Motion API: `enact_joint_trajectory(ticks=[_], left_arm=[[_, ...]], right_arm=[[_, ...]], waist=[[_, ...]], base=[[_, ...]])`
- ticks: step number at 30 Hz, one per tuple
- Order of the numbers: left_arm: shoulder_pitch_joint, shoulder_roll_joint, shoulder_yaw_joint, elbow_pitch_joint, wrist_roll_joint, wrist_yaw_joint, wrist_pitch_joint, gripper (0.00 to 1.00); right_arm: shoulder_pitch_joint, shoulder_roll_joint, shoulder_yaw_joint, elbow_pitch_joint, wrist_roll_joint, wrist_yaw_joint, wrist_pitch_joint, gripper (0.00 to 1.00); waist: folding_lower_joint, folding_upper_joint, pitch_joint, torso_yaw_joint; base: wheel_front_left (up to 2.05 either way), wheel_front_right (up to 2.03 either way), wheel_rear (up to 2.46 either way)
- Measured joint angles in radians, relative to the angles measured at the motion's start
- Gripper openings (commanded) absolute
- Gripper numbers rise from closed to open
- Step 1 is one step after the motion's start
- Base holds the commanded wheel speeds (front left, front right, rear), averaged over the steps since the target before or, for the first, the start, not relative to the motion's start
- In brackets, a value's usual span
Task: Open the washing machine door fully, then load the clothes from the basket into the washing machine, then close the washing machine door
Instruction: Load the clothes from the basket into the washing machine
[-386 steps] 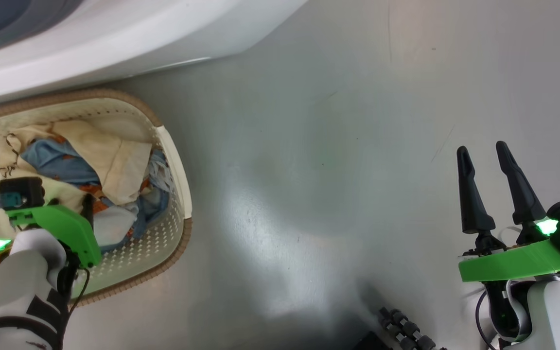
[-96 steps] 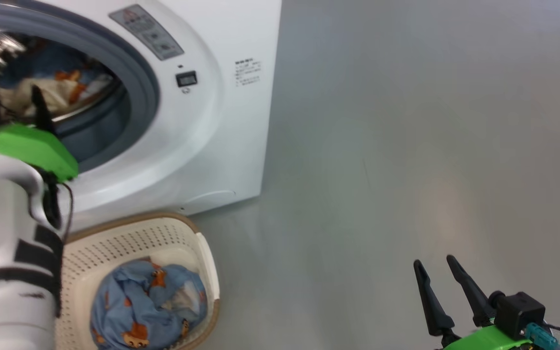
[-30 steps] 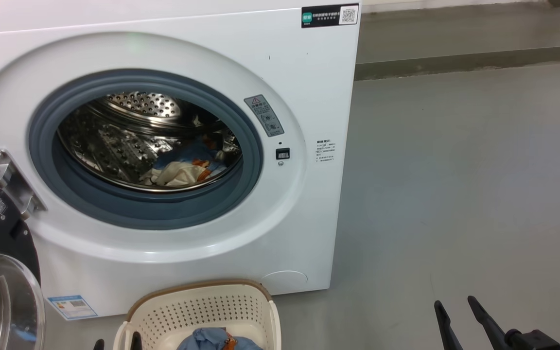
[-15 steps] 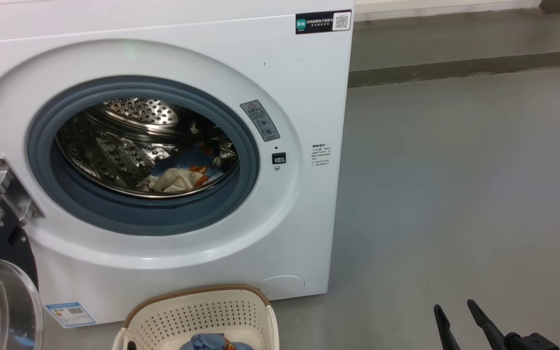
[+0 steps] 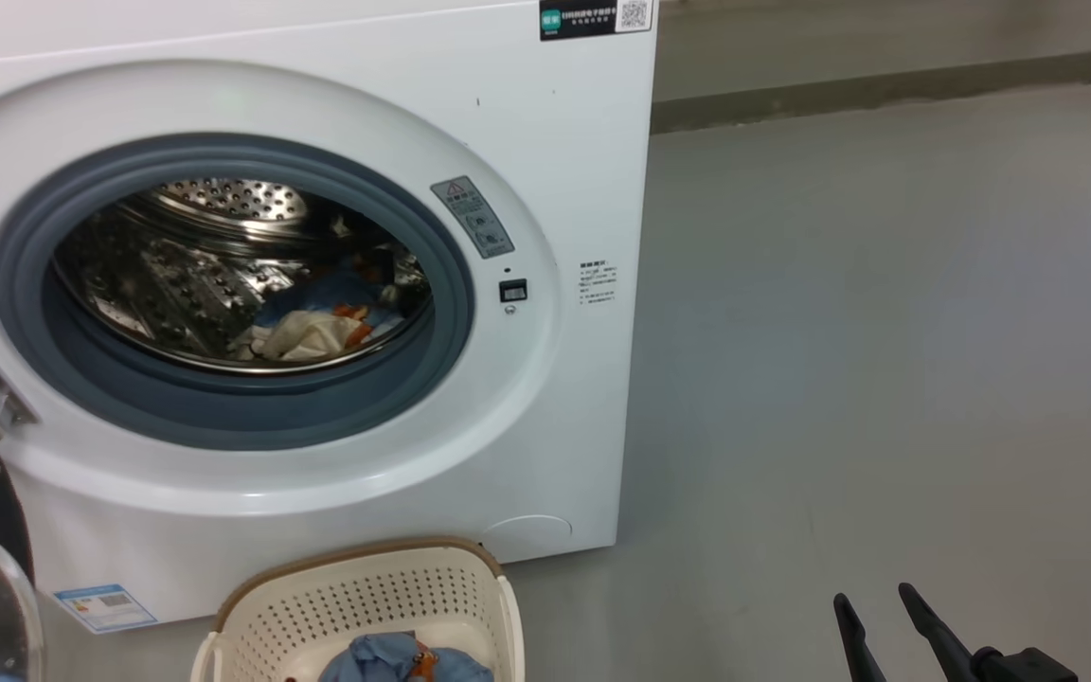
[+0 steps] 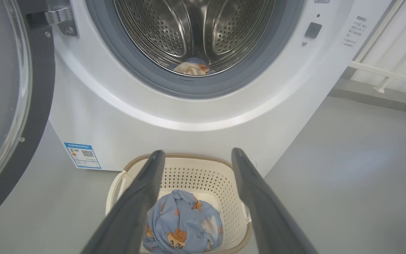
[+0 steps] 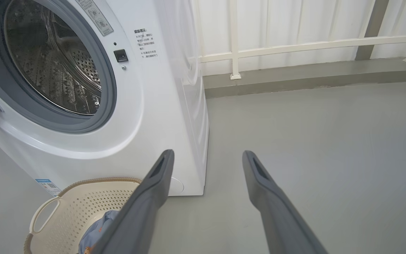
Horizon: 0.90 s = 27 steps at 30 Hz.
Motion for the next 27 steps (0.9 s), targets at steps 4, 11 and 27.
enact_joint_trajectory(ticks=[4,11,27], left_arm=[[-0.048,0.0,-0.023,0.063,-0.001,0.009,0.0,1.0],[-0.213,0.001,-0.038,0.243,-0.013,-0.001,0.014,1.0],[-0.684,0.052,0.031,0.79,-0.098,-0.011,0.097,1.0]], right_arm=[[-0.006,0.002,0.017,-0.001,0.0,0.0,0.0,1.0],[-0.087,0.013,0.031,-0.013,0.003,0.0,0.0,1.0],[-0.281,0.032,0.062,-0.02,0.019,0.0,0.0,1.0]], waist=[[0.0,0.0,0.028,-0.016],[0.0,0.0,0.121,-0.043],[0.0,0.0,0.423,-0.125]], base=[[0.0,0.0,0.0],[0.0,0.0,0.0],[0.0,0.0,0.0]])
